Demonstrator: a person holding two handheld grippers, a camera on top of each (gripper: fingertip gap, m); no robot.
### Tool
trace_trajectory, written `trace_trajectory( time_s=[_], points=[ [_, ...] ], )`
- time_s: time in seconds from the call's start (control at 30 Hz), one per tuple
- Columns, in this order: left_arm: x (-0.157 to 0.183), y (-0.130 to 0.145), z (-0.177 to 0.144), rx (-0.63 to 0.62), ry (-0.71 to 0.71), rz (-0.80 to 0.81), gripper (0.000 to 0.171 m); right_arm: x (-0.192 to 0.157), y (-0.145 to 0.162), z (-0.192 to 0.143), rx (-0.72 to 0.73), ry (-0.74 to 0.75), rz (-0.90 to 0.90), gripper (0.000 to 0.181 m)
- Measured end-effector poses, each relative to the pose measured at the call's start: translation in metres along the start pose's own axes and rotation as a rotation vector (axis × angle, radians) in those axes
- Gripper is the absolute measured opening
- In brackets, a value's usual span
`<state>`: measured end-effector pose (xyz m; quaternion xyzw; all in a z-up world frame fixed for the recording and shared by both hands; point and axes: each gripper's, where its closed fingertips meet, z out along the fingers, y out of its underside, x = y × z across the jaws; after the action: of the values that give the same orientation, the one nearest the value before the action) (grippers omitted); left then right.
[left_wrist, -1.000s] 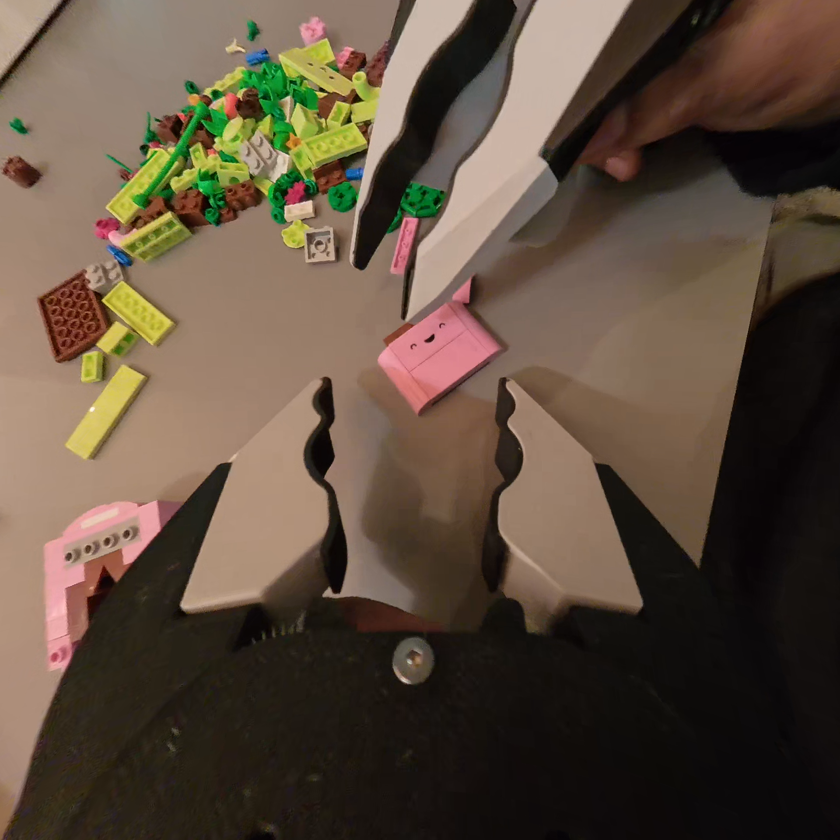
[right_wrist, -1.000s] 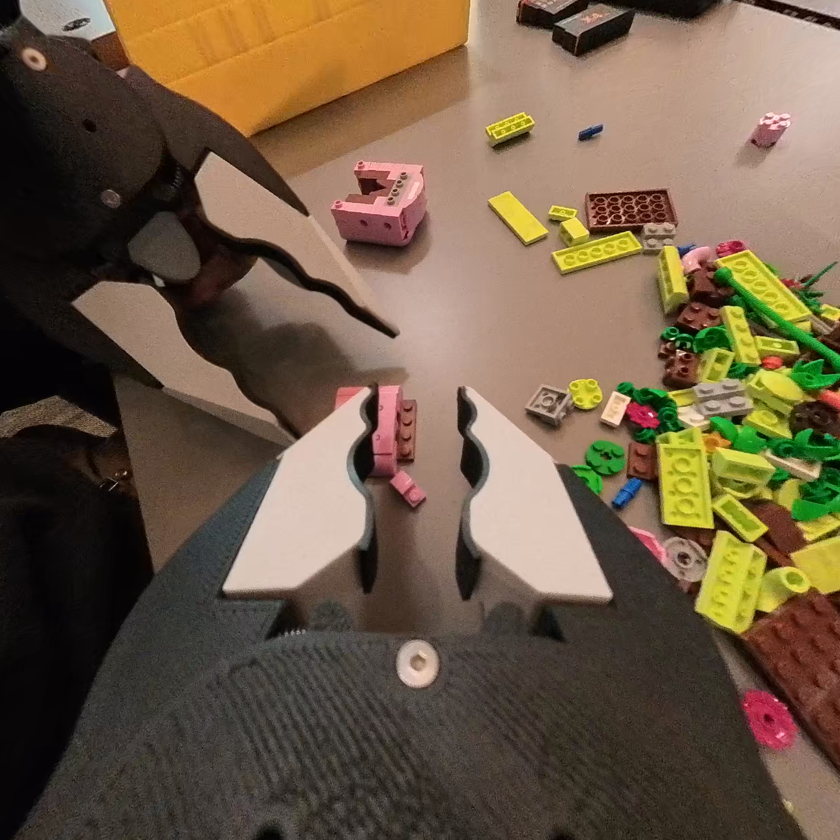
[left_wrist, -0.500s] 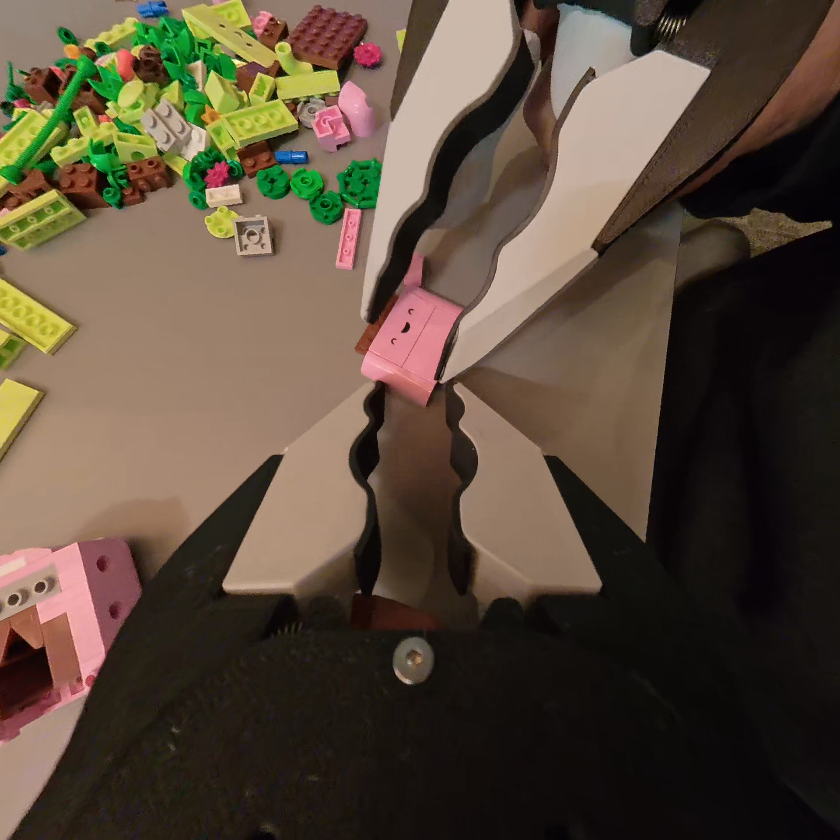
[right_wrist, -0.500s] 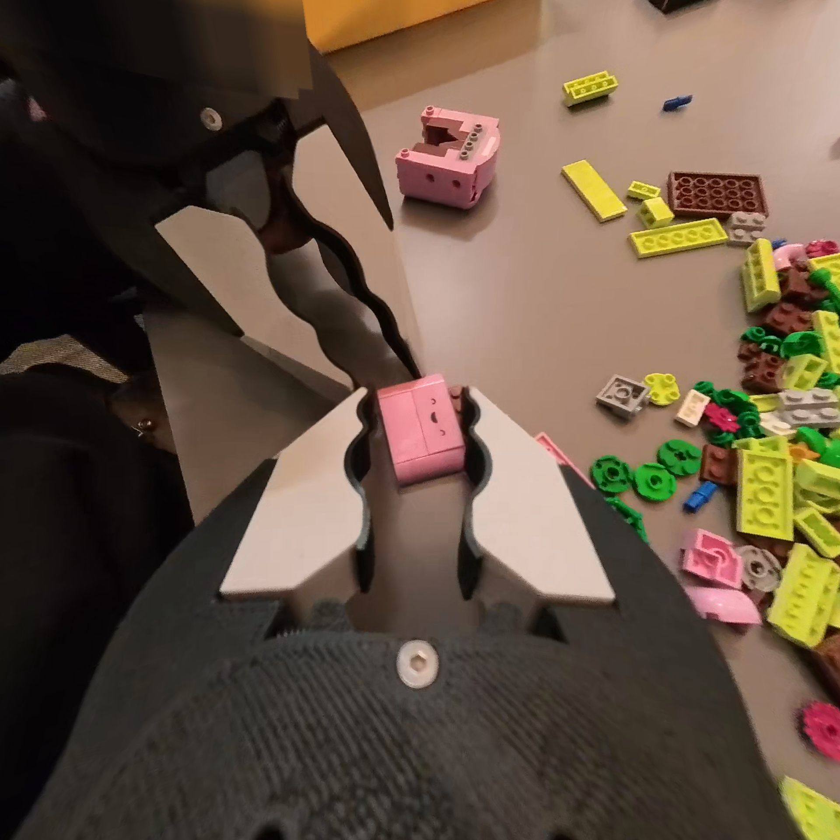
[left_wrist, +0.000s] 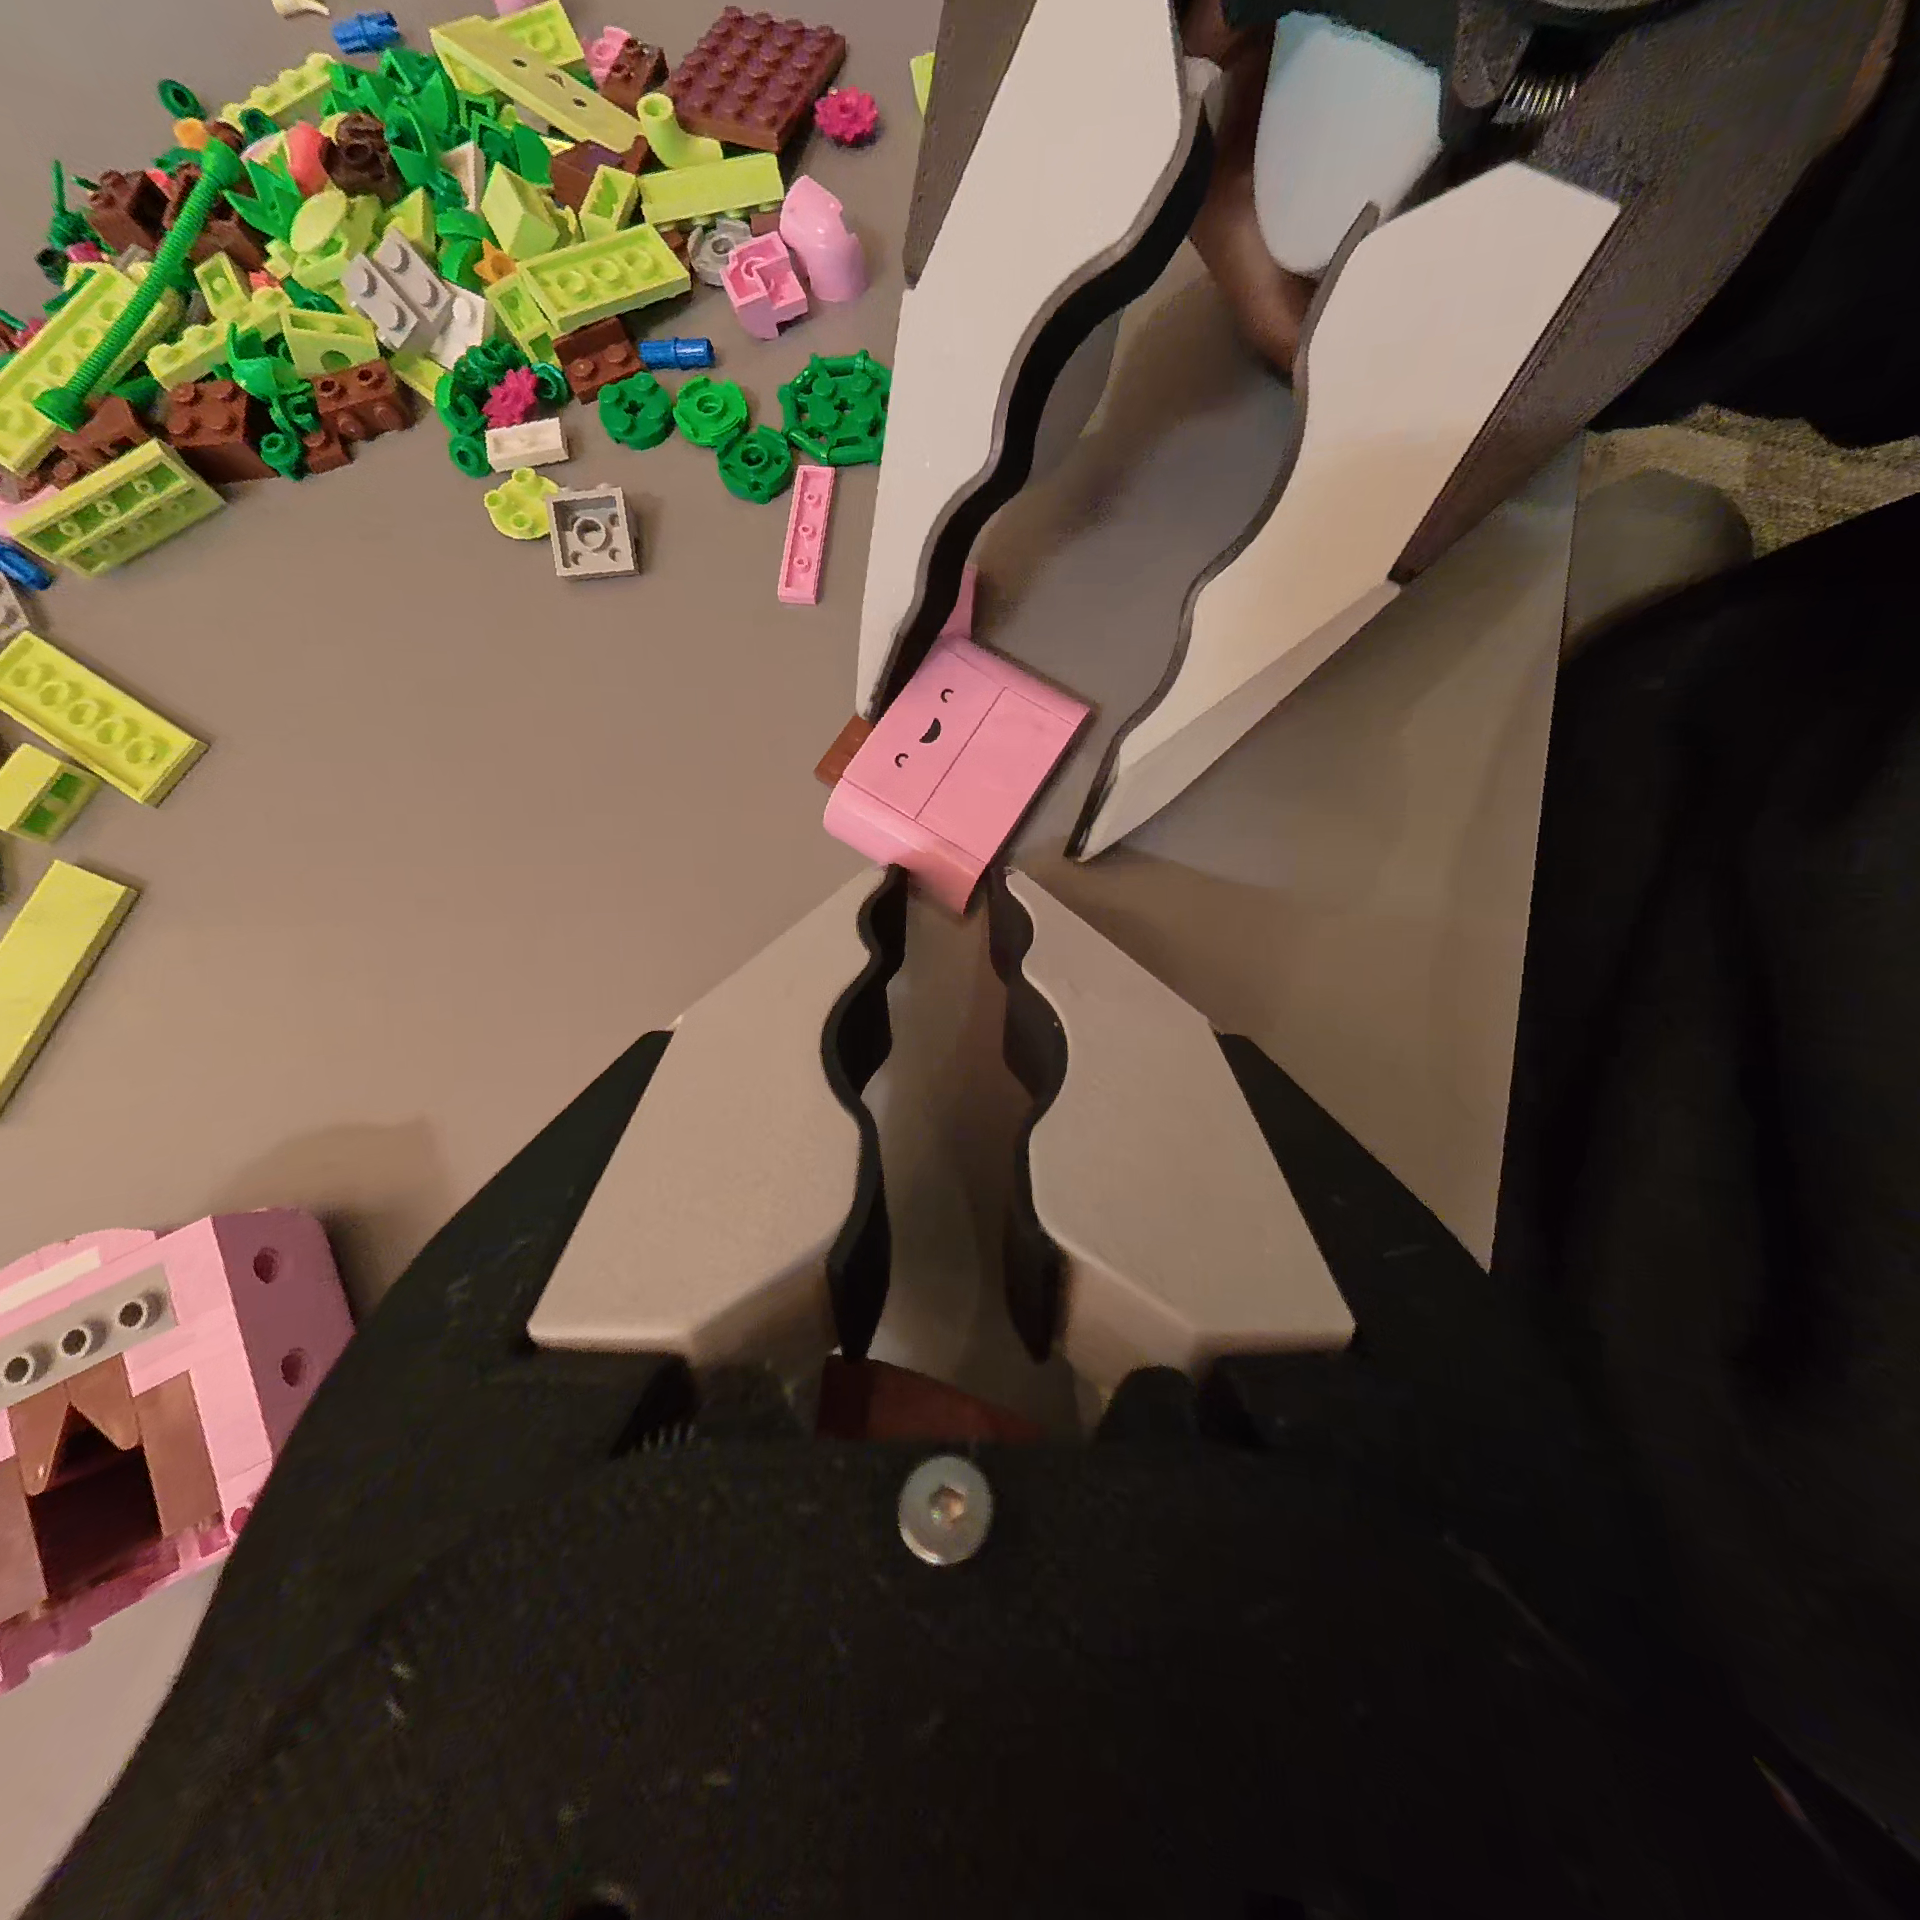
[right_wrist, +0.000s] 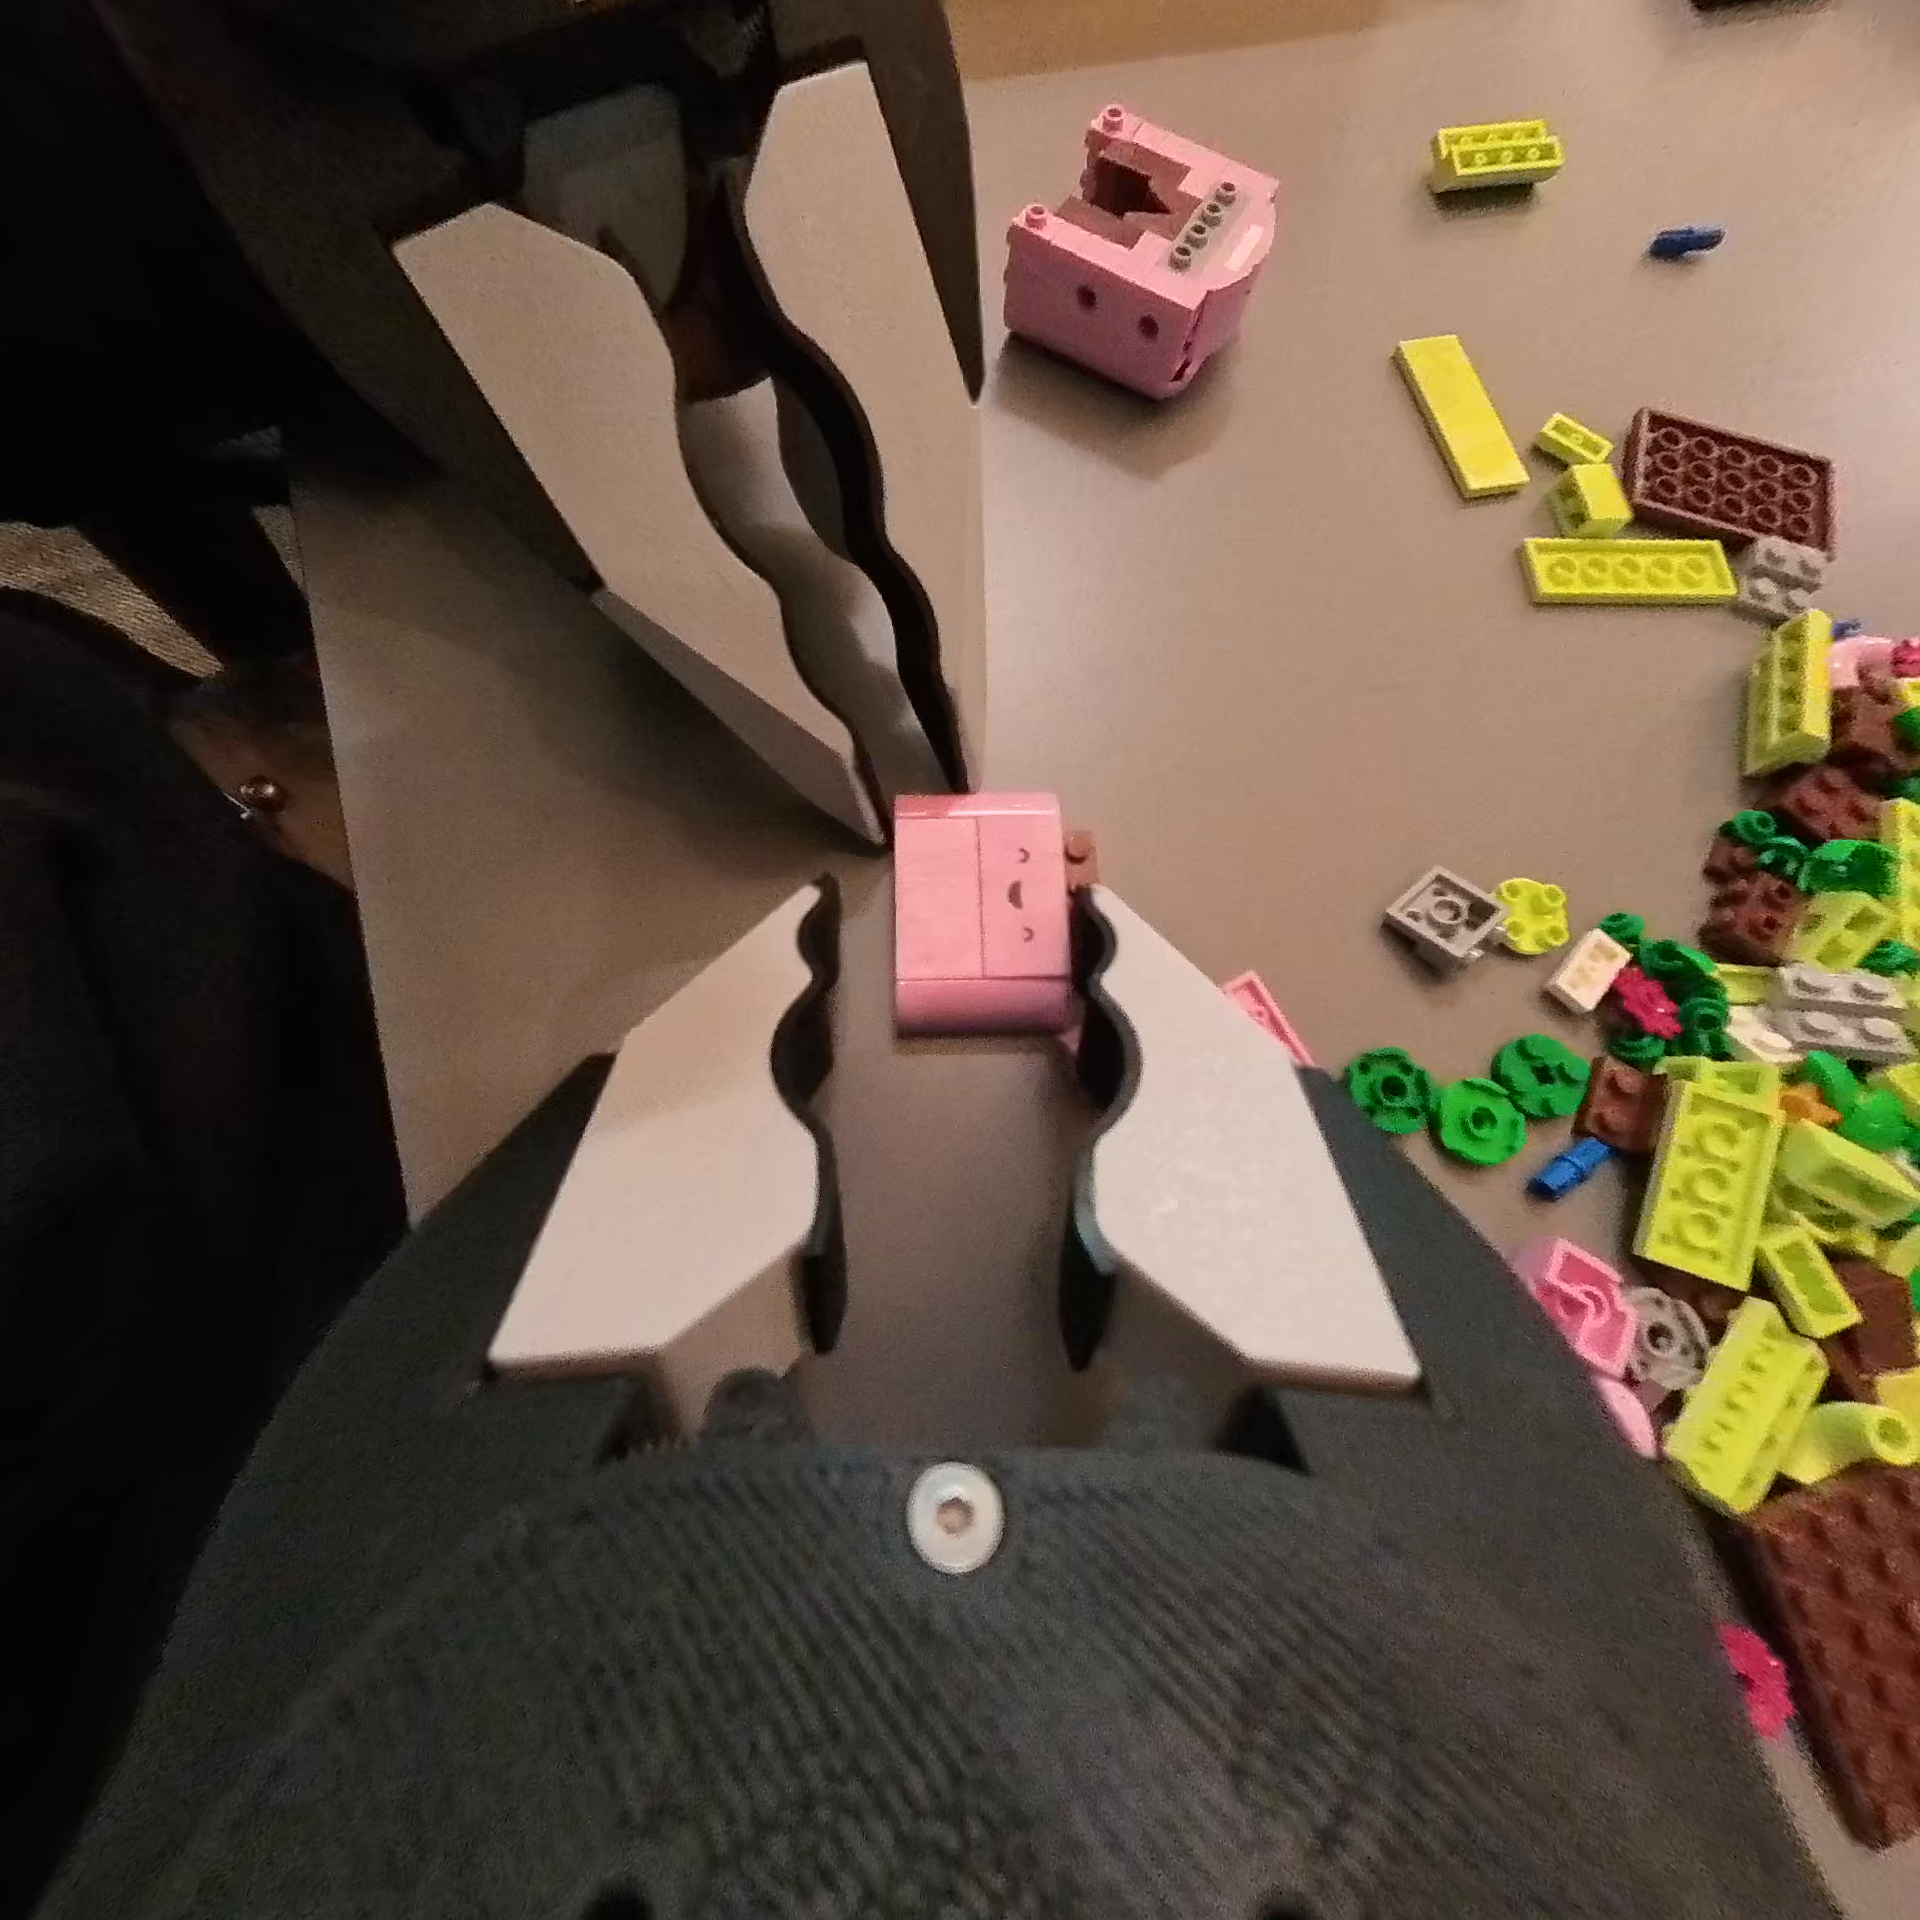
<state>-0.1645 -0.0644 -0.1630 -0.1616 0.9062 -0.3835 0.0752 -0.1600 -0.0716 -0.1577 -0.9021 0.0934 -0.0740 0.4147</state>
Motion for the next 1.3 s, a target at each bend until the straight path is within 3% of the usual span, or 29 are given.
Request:
trace_trajectory(
  time_s=[0.13,0.57,1.13,1.23,1.3],
  points=[
    [0.000,0.000,0.000,0.000,-0.002,0.003,0.013,0.005,0.000,0.002,-0.006,0.043,-0.010,0.031],
    [-0.001,0.000,0.001,-0.004,-0.035,0.034,0.009,0.006,-0.004,-0.002,0.033,-0.025,0.078,0.029],
    [-0.001,0.001,0.001,-0.002,-0.033,0.035,0.009,0.003,-0.015,-0.007,0.109,0.132,-0.258,0.029],
    [-0.012,-0.007,-0.008,0.075,-0.032,-0.076,0.031,0.006,-0.023,-0.012,0.168,0.179,-0.291,0.029],
    [-0.012,-0.024,-0.025,0.246,0.091,-0.239,0.049,0.007,-0.033,-0.023,0.265,0.208,-0.309,0.029]
  ],
)
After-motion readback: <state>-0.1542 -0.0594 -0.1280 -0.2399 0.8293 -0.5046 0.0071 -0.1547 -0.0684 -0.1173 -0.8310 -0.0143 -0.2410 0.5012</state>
